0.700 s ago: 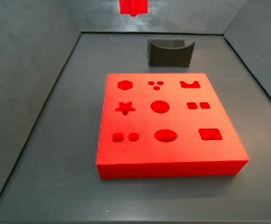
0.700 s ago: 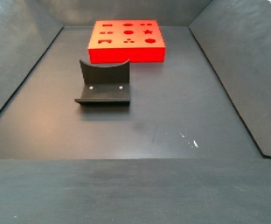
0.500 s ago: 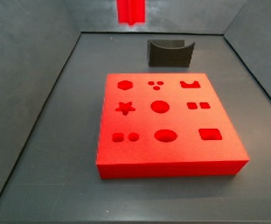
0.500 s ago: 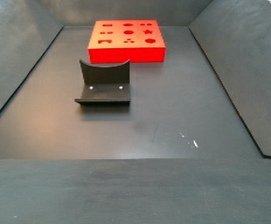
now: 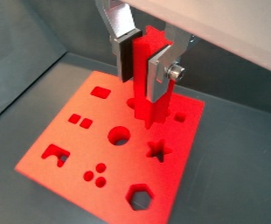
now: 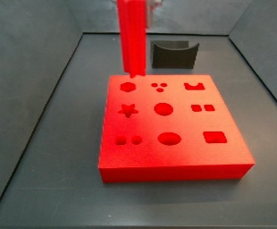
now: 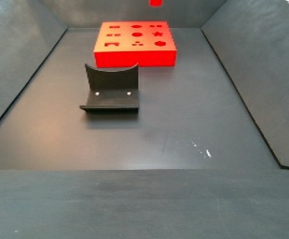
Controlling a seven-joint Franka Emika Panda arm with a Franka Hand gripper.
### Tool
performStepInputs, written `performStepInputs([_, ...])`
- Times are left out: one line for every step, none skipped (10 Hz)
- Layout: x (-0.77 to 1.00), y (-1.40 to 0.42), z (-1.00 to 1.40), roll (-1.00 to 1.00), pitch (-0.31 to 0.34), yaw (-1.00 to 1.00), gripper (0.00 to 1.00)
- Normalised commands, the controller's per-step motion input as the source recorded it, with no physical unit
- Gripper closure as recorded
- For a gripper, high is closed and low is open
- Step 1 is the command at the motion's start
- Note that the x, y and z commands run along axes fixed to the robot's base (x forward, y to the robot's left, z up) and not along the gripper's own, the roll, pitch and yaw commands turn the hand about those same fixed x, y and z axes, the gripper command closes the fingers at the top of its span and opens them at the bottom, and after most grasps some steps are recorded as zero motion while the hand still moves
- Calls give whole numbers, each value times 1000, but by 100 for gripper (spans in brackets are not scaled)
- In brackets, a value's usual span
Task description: Insert the star object.
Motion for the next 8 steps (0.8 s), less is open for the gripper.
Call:
performStepInputs([323,0,-471,-17,0,-114,100])
performStepInputs([197,-83,-286,96,0,317,100])
performStepInputs([260,-100,-283,253,7,657,100])
performStepInputs([200,0,-326,264,37,797,100])
performStepInputs([163,11,-423,297,71,811,100])
performStepInputs([126,17,-466,294,81,843,100])
performStepInputs([77,14,-494,293,77,877,100])
performStepInputs([37,6,-494,290,63,883,100])
